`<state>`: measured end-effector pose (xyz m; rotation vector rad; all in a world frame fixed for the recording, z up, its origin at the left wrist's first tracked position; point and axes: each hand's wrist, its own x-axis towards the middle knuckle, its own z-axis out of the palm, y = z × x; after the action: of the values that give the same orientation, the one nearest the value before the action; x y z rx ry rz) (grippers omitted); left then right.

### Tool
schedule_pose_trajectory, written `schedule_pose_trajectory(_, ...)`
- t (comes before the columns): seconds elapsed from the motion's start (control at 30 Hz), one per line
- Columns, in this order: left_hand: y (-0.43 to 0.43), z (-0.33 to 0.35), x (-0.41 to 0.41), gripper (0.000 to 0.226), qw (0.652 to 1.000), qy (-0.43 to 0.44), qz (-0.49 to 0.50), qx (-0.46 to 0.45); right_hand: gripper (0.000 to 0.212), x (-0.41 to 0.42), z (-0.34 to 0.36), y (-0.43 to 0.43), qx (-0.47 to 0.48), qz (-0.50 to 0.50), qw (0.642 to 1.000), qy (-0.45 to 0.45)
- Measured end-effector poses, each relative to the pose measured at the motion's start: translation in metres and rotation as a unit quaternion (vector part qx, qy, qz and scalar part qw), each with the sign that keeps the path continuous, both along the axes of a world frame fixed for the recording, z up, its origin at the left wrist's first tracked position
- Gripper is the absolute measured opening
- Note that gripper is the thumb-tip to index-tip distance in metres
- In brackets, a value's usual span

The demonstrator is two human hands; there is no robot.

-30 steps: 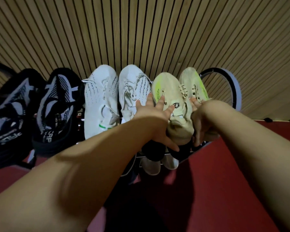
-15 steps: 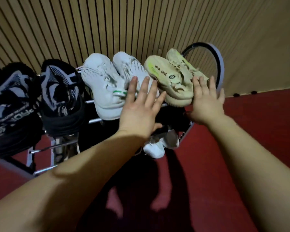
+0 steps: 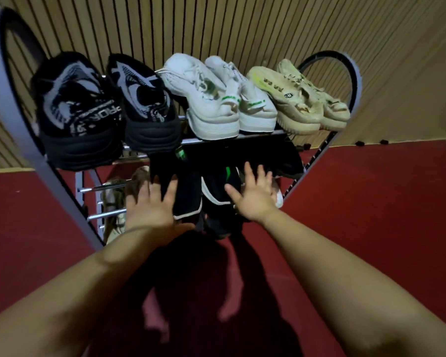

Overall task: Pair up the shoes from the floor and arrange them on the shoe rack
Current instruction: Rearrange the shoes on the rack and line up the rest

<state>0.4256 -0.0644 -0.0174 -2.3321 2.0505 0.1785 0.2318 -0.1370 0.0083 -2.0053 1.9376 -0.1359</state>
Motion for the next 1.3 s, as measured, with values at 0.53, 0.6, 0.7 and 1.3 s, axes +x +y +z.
schedule_pose_trajectory(0.53, 0.002, -0.009, -0.001, 0.103, 0.999, 0.052, -0.010, -0.001, 0.066, 0.029, -0.024, -0.006, 0.021, 0.114, 0.993, -0.003)
schedule_pose_trajectory(0.6, -0.004, -0.009, -0.009, 0.105, 0.998, 0.056, 0.005, 0.003, 0.064, 0.028, -0.024, -0.005, 0.021, 0.111, 0.993, -0.021)
schedule_pose_trajectory(0.7, -0.010, -0.009, -0.015, 0.101, 0.999, 0.039, 0.026, 0.009, 0.062, 0.028, -0.024, -0.002, 0.014, 0.110, 0.993, -0.036)
schedule_pose_trajectory(1.3, 0.007, 0.013, 0.048, 0.099, 0.991, 0.058, -0.022, 0.115, 0.097, 0.054, -0.010, -0.012, 0.042, -0.008, 0.999, 0.018)
